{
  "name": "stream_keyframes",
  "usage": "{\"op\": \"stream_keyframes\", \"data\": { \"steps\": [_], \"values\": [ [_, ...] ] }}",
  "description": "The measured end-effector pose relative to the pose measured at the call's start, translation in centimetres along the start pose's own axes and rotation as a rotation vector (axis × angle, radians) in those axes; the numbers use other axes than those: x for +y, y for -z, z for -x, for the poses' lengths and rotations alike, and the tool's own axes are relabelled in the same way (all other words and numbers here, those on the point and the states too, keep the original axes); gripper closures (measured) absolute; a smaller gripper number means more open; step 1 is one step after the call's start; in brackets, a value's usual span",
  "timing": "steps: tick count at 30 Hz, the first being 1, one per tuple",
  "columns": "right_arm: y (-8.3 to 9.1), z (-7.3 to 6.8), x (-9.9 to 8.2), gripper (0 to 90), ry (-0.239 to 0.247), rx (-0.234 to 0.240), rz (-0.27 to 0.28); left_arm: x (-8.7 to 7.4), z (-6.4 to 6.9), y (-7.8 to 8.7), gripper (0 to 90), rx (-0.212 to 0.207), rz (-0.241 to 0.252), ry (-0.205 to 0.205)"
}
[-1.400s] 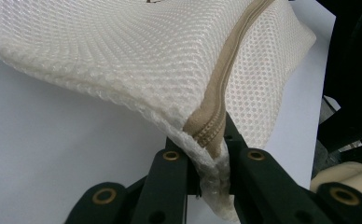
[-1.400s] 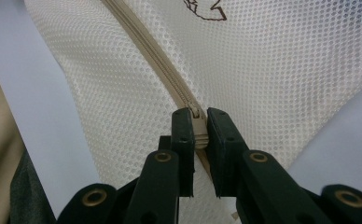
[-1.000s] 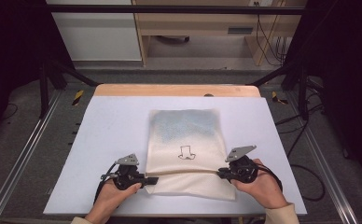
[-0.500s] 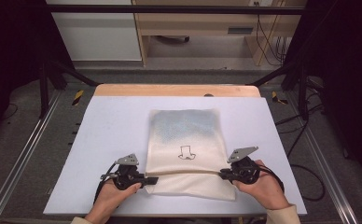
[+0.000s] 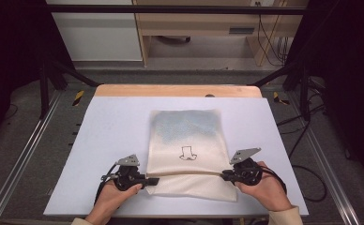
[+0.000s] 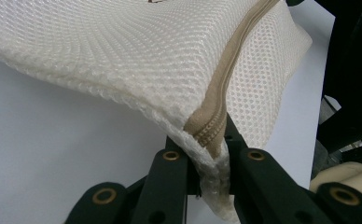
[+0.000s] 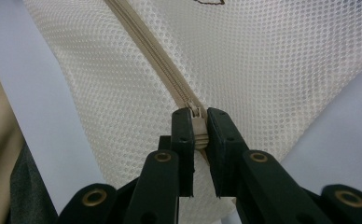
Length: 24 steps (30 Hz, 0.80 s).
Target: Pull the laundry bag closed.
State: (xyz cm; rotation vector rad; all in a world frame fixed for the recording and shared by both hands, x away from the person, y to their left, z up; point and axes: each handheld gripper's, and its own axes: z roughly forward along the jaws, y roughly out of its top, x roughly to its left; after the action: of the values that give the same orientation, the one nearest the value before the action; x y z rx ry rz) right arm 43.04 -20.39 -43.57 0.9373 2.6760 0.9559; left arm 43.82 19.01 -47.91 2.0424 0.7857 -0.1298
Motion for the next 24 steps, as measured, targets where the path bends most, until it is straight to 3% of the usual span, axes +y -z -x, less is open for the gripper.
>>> {"op": "stream_keyframes", "data": {
  "steps": [24],
  "values": [
    [0.5, 0.6, -1.1, 81.8, -0.025, -0.022, -0.016, 0.0, 0.0, 0.0, 84.1, 0.003, 0.001, -0.005]
  ]
}}
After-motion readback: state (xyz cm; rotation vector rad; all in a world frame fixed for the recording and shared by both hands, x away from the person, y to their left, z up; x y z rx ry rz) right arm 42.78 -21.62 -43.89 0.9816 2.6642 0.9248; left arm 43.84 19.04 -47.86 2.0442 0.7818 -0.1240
